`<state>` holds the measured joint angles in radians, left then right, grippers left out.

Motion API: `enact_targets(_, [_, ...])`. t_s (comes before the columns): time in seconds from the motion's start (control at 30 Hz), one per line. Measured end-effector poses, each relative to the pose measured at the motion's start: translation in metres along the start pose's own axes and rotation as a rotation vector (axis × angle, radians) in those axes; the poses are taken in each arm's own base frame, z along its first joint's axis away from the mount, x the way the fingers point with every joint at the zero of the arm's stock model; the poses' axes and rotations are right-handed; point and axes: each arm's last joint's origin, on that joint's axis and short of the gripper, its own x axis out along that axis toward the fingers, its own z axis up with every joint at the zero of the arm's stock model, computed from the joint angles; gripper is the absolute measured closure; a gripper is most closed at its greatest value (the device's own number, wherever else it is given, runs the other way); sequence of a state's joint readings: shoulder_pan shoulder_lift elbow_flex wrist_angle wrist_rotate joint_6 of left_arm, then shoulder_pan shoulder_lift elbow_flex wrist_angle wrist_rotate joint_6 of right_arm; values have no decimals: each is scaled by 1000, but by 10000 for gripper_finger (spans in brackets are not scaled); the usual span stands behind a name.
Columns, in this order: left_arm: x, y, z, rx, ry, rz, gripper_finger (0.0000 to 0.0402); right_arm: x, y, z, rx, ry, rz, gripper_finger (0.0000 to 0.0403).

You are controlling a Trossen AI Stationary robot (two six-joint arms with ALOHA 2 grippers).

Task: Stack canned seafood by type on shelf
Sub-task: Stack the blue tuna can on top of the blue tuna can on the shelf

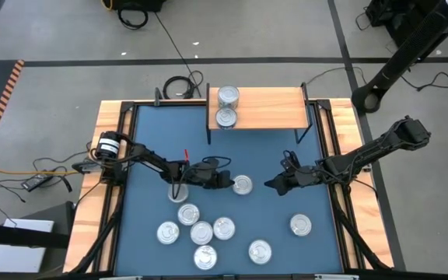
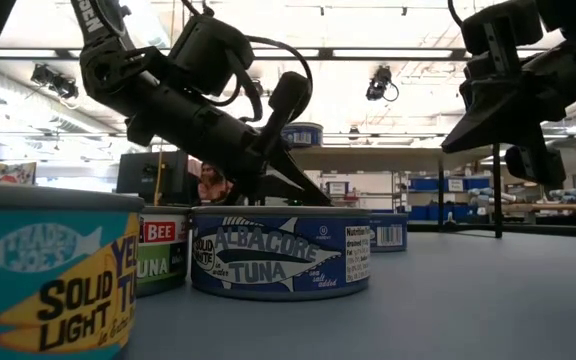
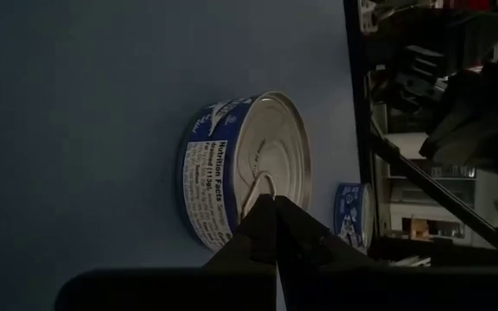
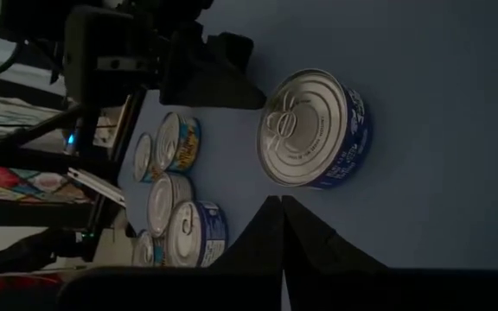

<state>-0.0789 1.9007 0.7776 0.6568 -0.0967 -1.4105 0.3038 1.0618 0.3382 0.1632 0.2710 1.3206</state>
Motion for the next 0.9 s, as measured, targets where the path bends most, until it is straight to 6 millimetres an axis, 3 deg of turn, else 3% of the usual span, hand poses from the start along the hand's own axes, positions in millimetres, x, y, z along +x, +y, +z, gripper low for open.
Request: enact_targets(0.9, [3, 7, 2, 20, 28, 84, 401, 0, 0, 0, -7, 0, 0, 393])
